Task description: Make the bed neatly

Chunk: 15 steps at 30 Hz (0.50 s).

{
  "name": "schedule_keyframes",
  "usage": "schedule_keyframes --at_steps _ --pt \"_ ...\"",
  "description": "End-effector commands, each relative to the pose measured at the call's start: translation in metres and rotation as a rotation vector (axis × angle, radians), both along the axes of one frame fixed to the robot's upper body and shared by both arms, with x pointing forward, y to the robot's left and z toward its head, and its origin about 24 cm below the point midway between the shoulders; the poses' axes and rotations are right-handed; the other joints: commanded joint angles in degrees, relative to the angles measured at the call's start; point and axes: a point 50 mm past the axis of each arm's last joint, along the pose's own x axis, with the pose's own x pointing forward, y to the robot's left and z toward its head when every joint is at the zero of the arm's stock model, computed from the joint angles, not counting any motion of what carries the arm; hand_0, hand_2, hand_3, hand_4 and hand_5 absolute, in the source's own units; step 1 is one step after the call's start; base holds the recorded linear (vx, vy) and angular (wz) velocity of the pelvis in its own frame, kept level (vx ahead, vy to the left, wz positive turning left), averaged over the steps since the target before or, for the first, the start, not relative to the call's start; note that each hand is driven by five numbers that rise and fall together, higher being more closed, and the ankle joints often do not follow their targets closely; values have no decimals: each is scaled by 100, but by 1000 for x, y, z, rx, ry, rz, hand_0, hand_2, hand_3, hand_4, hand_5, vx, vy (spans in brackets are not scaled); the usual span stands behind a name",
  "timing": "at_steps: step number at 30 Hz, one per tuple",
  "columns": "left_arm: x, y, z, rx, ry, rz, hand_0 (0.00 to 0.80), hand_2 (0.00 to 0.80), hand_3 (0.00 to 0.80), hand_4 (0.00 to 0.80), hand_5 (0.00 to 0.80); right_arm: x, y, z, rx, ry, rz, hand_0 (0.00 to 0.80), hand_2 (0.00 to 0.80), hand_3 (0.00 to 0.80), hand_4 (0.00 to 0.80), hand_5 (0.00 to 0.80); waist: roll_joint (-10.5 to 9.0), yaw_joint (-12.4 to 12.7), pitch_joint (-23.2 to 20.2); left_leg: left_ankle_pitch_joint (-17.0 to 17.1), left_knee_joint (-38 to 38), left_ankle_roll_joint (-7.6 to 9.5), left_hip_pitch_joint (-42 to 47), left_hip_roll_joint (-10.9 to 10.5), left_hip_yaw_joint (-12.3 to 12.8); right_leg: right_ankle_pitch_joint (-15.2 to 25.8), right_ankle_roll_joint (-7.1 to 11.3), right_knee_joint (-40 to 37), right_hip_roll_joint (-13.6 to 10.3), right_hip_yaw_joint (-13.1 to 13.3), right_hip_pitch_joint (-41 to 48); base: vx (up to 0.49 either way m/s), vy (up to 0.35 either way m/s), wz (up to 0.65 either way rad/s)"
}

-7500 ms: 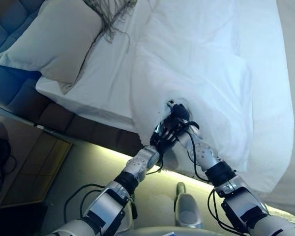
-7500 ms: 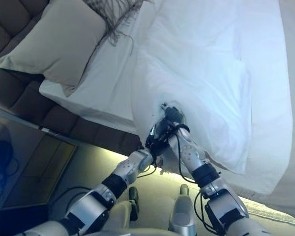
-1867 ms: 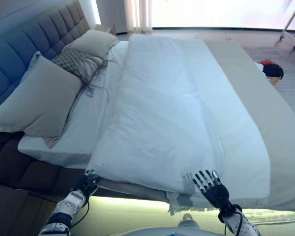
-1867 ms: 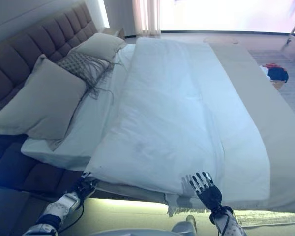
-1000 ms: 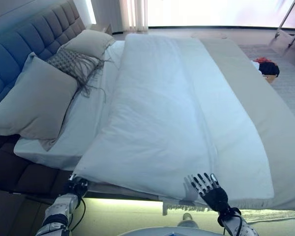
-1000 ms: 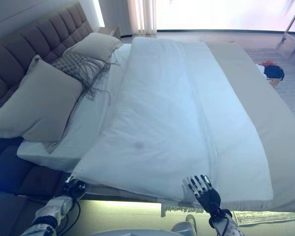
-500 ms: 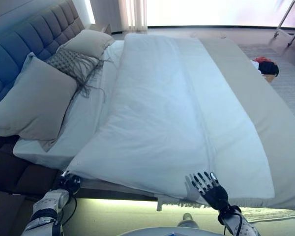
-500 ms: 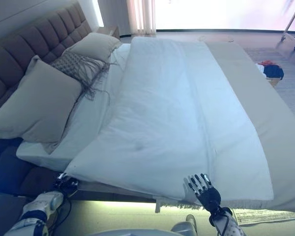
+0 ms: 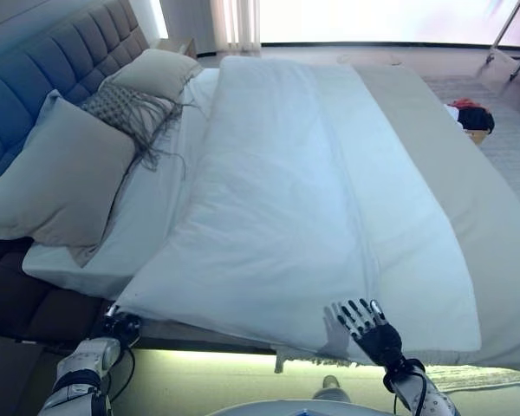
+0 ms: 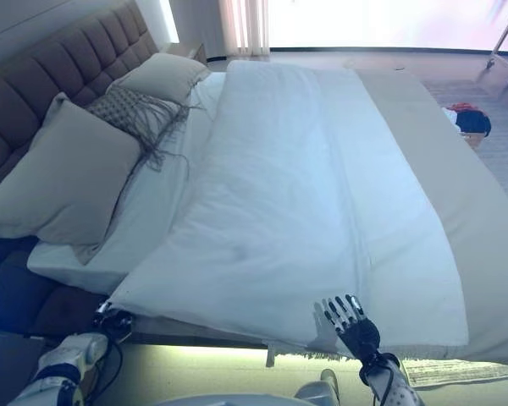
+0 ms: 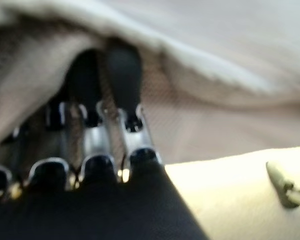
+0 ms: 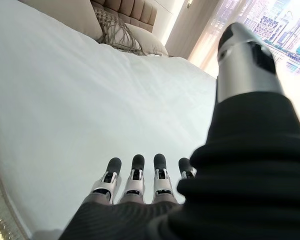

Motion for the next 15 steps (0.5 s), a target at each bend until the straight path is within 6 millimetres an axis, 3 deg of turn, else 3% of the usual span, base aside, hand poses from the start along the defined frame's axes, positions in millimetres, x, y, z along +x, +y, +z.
schedule_keyframes --at_steps 1,7,10,15 --pt "-59 144 100 487 -83 345 0 0 0 0 0 -1 -7 14 3 -88 -50 0 0 0 0 0 -73 540 -329 203 419 634 -375 -308 23 -527 -228 639 -128 -77 110 -19 -36 1" --pt "-49 122 79 357 -211 396 0 0 0 0 0 -4 -2 10 26 -87 -49 0 0 0 0 0 -127 585 -328 174 479 660 -363 -290 19 -542 -260 684 -102 -51 113 -10 -44 3" --pt "-36 86 51 252 -240 380 0 0 0 0 0 -6 -1 6 46 -96 -74 0 0 0 0 0 -158 678 -286 162 526 648 -425 -287 -58 -543 -290 699 -95 -92 105 -27 -56 1" --pt "-46 45 14 175 -153 366 0 0 0 0 0 -8 0 6 57 -107 -100 0 0 0 0 0 -210 784 -247 159 574 625 -519 -306 -205 -516 -305 650 -106 -178 115 -23 -40 16"
